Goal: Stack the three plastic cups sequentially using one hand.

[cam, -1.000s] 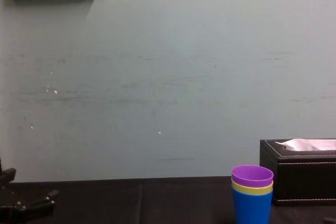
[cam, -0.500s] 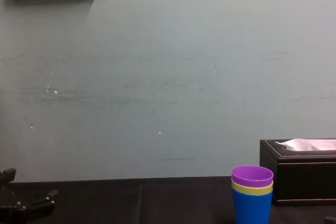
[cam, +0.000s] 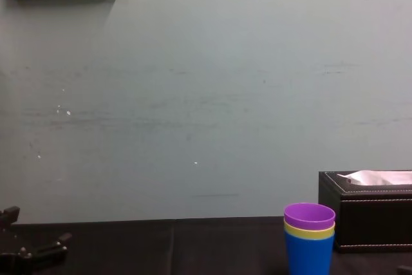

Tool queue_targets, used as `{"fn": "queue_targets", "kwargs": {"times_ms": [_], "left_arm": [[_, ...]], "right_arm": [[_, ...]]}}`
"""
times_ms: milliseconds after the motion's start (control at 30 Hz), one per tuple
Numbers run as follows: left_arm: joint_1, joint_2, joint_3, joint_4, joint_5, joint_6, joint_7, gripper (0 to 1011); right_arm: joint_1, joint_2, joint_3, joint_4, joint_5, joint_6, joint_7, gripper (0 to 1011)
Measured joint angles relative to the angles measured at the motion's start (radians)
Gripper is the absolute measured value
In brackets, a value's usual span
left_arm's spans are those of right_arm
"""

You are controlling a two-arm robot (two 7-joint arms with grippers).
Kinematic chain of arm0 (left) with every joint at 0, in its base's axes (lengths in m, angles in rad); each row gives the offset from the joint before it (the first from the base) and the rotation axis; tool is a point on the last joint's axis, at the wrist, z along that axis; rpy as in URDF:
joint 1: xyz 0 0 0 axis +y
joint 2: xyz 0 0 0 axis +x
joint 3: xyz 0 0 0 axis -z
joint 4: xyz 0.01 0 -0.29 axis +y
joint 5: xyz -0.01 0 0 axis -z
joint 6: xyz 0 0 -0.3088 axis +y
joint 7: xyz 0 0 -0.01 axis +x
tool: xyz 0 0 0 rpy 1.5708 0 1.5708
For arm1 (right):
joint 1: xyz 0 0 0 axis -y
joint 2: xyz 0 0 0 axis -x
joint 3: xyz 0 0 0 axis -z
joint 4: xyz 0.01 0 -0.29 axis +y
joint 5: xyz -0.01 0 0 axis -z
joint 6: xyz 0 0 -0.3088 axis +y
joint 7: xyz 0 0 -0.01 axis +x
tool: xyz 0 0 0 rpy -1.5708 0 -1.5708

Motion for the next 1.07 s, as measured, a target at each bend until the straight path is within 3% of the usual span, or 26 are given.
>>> {"fn": "queue_targets", "kwargs": {"times_ms": [1067], "left_arm": [[0.0,0.0,0.0,0.0,0.0,0.0,0.0,1000]], "right_arm": [[0.0,0.0,0.0,0.0,0.0,0.0,0.0,1003]]}}
